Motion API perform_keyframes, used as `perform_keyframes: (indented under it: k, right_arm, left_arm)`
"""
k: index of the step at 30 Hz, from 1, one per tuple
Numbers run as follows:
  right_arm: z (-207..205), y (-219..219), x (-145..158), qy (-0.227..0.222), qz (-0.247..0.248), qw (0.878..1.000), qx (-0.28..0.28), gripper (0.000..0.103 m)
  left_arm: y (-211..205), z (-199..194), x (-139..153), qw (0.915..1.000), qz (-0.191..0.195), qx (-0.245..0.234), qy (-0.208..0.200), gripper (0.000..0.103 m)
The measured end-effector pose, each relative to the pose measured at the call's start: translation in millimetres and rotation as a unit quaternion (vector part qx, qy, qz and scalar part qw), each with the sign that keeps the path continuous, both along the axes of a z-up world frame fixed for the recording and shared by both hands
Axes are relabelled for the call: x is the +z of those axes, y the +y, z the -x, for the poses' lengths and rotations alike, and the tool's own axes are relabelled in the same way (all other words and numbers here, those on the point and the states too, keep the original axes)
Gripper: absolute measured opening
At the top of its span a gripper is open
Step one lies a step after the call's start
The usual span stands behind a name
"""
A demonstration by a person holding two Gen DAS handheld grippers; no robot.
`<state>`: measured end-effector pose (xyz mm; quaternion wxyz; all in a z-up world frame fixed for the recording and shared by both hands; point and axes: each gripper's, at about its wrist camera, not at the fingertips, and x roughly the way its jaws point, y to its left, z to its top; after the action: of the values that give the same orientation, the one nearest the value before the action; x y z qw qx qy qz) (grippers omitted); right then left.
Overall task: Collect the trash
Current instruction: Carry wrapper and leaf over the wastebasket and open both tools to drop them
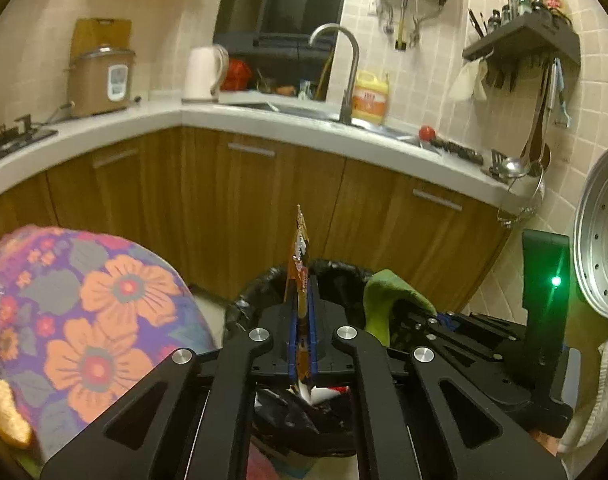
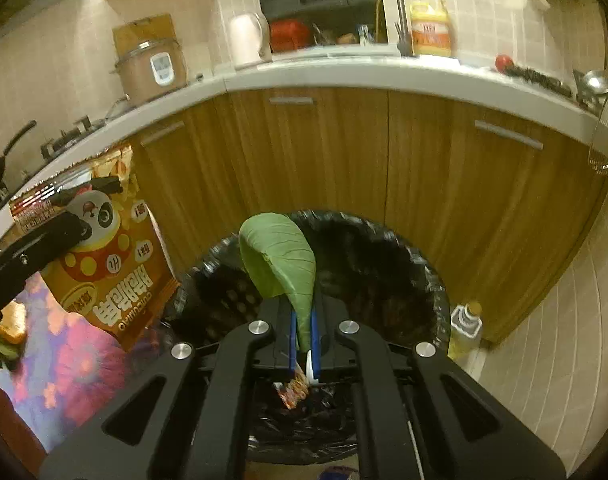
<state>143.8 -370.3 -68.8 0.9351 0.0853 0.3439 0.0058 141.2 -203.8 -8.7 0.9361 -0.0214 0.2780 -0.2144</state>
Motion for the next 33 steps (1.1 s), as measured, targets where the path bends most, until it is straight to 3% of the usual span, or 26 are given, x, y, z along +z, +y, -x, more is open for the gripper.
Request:
perform_keyframes:
  k: [3,6,8,11,14,21,28,33]
  right_arm:
    - [-8.2,-4.8,-10.4,0.025,-0.004,1.0,0.001,0.004]
    - [-12.8,-6.8,-17.2,0.046,-0.012,0.999,0.004,0.007]
    - [-15.3,-7.8,-21.9,0.058,-0.02,0.998,0.007,0.014]
    - [-14.4,-7.2,-24.5,0.062,-0.022,0.998,0.003,0.025]
    - [-13.6,-4.8,-24.4,0.065,-0.02,0.998,-0.001,0.027]
    - [-16.6,-0.8,-21.5,0.075,0.002,0.997,-0.008,0.047]
    - [-21.7,5.3,-34.5,0.146,0.032,0.988,-0.023,0.048]
    - [-14.8,5.9,-41.9,0.193,0.003,0.981,0.005,0.049]
  left_arm:
    - [-5.7,-7.7,-8.0,0.9997,-0.001,-0.013,0.019,0.008]
    - [-6.1,-10.4,-11.9,0.9994,0.002,-0.019,0.028,0.027]
    - [-4.7,-10.6,-13.1,0.9994,0.002,-0.02,0.029,0.033]
    - [-0.2,-9.4,-10.3,0.9994,0.008,-0.013,0.03,0.049]
    - [6.6,-6.1,-4.0,0.9996,0.012,-0.008,0.022,0.05]
    - [27.8,3.3,11.2,0.9994,0.033,0.008,0.01,0.051]
    - [47.9,16.7,20.9,0.9988,0.044,0.023,-0.001,0.052]
    - [63.8,27.9,27.5,0.9981,0.052,0.033,-0.007,0.053]
